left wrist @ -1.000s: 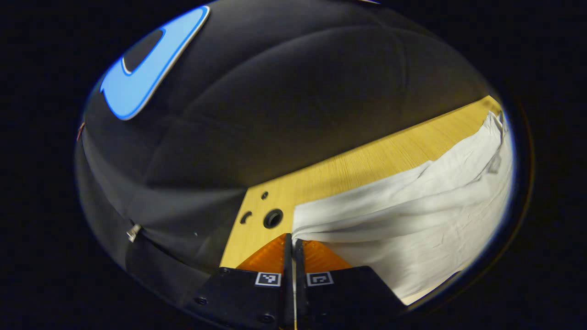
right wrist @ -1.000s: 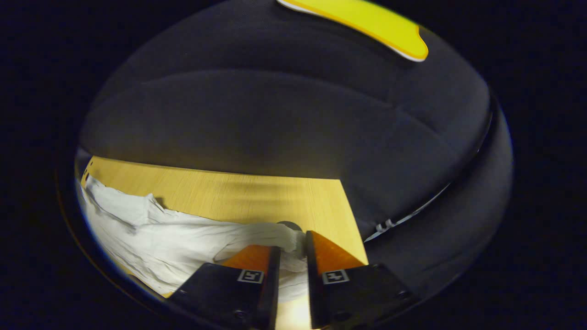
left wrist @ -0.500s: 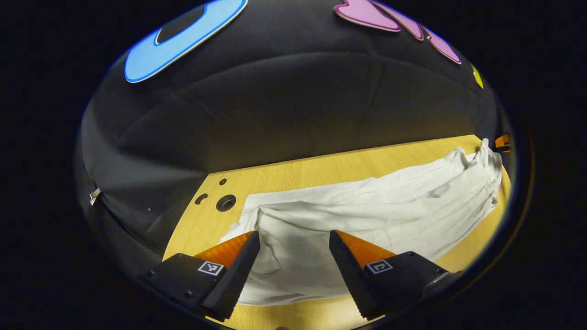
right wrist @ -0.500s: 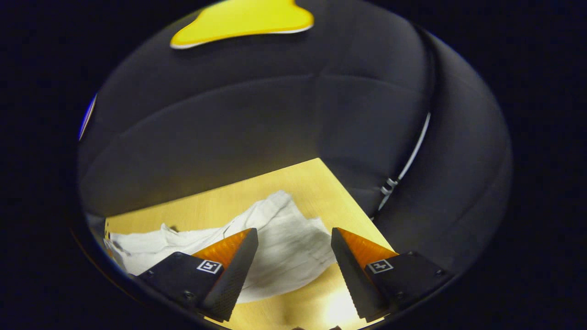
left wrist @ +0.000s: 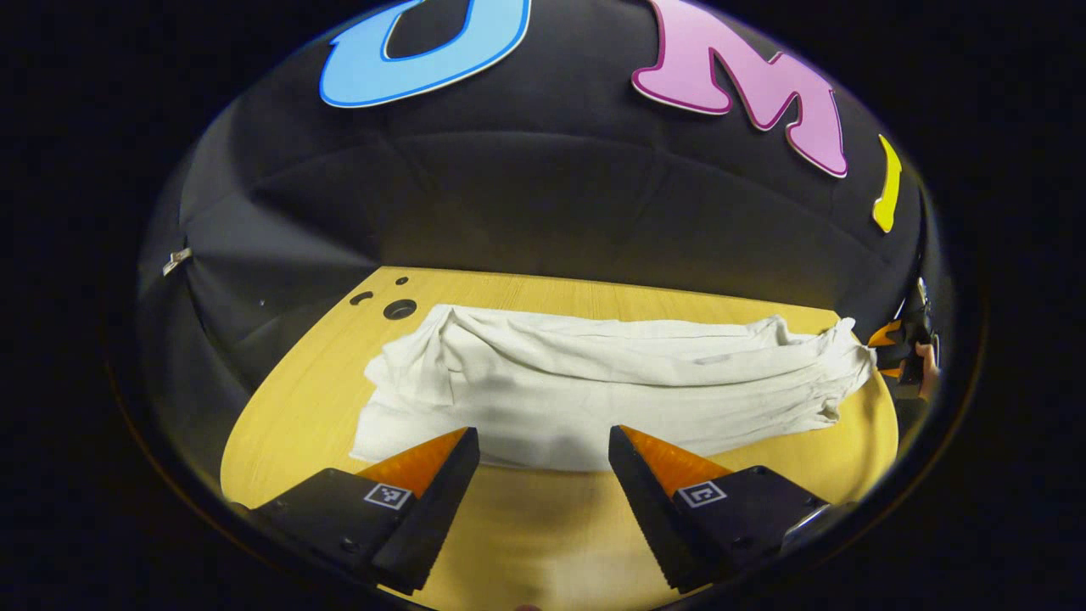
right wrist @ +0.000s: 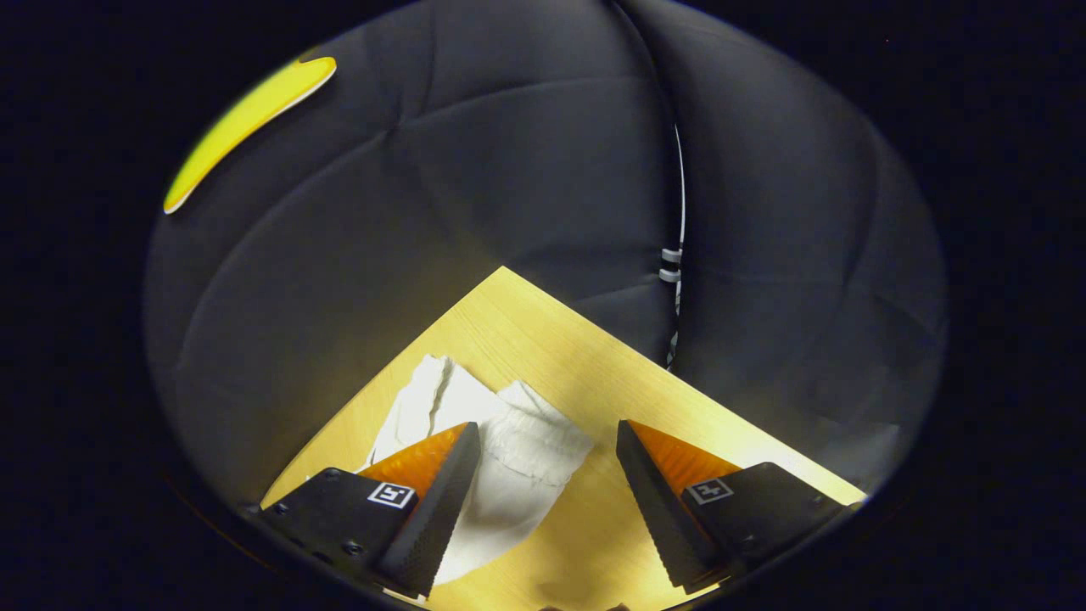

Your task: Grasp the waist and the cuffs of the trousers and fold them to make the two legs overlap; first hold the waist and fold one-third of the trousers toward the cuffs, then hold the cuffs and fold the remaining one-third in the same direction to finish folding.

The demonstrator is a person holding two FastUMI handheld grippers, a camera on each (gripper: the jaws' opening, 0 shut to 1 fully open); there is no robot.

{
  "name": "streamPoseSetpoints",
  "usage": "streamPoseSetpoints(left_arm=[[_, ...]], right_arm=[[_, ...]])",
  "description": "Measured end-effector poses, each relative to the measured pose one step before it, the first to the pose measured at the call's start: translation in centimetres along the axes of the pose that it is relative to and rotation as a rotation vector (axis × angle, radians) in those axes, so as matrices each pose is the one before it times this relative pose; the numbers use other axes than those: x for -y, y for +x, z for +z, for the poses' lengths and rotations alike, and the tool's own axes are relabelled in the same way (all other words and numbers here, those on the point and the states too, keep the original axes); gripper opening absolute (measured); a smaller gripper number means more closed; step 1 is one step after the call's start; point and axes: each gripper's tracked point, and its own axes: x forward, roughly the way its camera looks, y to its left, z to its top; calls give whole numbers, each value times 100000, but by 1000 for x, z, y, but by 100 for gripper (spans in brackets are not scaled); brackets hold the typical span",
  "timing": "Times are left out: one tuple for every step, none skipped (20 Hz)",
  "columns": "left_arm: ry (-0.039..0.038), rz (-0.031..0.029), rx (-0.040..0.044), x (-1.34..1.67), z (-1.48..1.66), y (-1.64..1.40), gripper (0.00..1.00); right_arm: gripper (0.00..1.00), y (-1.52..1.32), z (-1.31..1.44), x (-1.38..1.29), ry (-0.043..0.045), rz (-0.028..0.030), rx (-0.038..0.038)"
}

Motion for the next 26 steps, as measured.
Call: streamPoseSetpoints(left_arm=[[-760,667,-430,89,-263,-717,98],[-840,718,-350,68,-125,-717,98],[-1369,279,784,535,99,-582,98],[-1945,105,1768,250,449,-647,98],[-2146,30,1210,237,253,-719,97],[-1615,353,714,21,157,-766,96],[-1356,837,550,-191,-5,-601,96],[-1365,570,121,-115,-84,-485,96],[-1701,618,-229,-259,-208,-453,96],[-1770,760,-393,-330,-151,-413,96],[-1720,1246,-350,-536,-200,-345,96],[-1558,1507,-482,-601,-211,-315,96],[-1535,1283,-514,-570,-229,-303,96],[-1700,372,-110,-612,-82,-294,96],[-2692,-656,-420,-217,-215,-271,96],[-2574,673,-1095,-527,-389,-117,96],[-1884,1913,-1022,-727,-663,81,96],[-1057,1568,-318,-761,-195,-28,96],[-474,1432,27,-766,-29,-181,96],[633,1273,-44,-679,-97,-111,96],[1177,1774,-103,-630,-44,-326,96],[1343,605,194,-38,-58,-215,96],[1536,-303,486,52,265,-208,96],[1750,-125,510,-191,142,-371,96],[1517,-44,391,-273,-8,-480,96],[939,-490,141,-44,54,-246,96]], right_arm=[[99,180,-248,-206,-1684,29,12],[99,244,-213,-176,-1422,152,-263],[99,128,-386,-38,-908,-443,-330],[99,266,-349,-19,-904,-699,-57],[99,39,-320,-106,-910,-997,-54],[99,-223,371,-203,-1498,-795,2826],[99,-91,-188,-213,-907,-851,112],[99,-309,218,-216,-1611,-498,2046],[99,287,-177,98,-2244,-1202,206],[94,63,-75,-28,-3286,-1292,1244],[84,-476,-634,-35,-2861,-1005,-555],[70,761,-102,-314,-3056,-513,1562],[69,-266,-852,-268,-1051,1563,-1786],[51,-141,12,-356,-63,2758,120],[41,-757,-291,-526,485,2733,-607],[32,-219,217,-273,577,2292,2546],[23,-35,-161,451,-439,668,682],[17,-678,-207,128,-1274,769,-276],[17,-386,135,-61,-1561,519,393],[17,-512,1033,76,-1649,-91,2538],[17,-819,1647,72,-2250,-676,5791],[17,-795,1760,-130,-1670,988,5264],[17,-463,1552,-401,-837,1380,2801],[17,-374,1232,-551,-291,1164,1727],[17,-674,1127,-826,-893,1204,1748],[17,-547,1263,-939,-1412,1333,2334]])
